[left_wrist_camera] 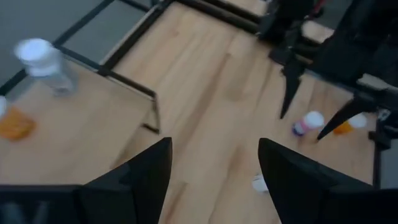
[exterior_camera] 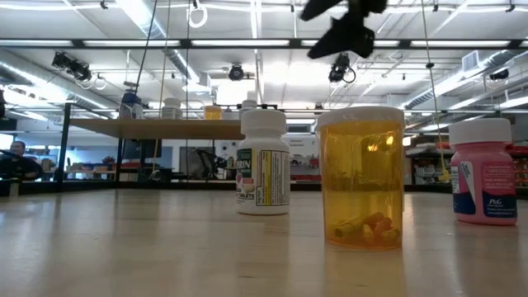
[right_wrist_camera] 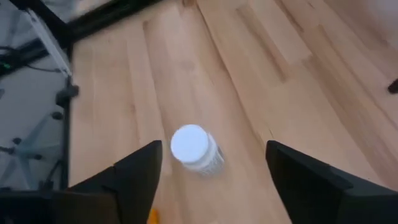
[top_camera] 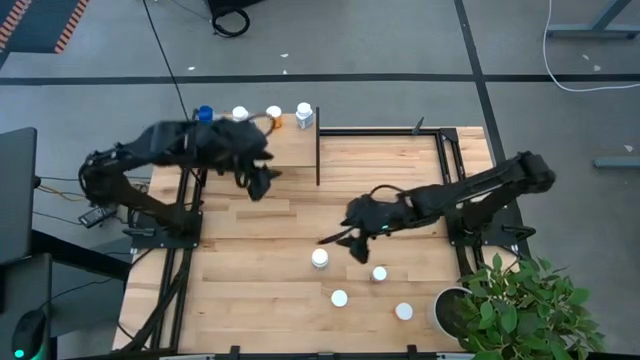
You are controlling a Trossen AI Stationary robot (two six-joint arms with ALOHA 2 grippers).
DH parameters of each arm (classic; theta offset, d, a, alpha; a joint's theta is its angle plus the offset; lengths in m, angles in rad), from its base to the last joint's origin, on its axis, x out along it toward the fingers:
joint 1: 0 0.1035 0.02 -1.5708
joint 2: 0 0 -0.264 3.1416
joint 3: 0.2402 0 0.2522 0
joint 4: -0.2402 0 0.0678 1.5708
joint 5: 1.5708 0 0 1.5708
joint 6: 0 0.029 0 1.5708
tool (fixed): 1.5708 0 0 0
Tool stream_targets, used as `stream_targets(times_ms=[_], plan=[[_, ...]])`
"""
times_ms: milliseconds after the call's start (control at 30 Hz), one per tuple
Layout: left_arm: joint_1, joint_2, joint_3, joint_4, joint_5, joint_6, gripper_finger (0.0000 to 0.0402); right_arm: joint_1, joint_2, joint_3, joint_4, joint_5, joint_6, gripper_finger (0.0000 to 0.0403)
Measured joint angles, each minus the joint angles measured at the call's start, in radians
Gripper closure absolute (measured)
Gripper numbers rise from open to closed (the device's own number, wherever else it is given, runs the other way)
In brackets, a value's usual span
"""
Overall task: Pick and place medicine bottles onto shelf by color
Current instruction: Put the white and green pill bottle on the shelf
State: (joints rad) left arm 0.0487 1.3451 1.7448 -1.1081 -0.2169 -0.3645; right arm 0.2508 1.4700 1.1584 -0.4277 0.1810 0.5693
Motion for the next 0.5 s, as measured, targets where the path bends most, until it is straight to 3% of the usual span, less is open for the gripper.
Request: stream_targets(times_ms=[167,267,500], plan=[[-0.078,-0.235,-0.360,0.267,-0.003,-0.120,0.0165,0.000,0.174,0.162,-0.150,-0.014,0.047,0.0075],[-0.126,-0.376,-0.537,0.365,-0.007,-0.201,0.0172,0.000,0.254,0.239,-0.146,-0.065,0.099,0.0069],[-0.284,-0.603,-0.776,0.496,-0.077,-0.332,0.0193,0.012,0.418,0.410,-0.186,-0.115,0.128,0.0068]])
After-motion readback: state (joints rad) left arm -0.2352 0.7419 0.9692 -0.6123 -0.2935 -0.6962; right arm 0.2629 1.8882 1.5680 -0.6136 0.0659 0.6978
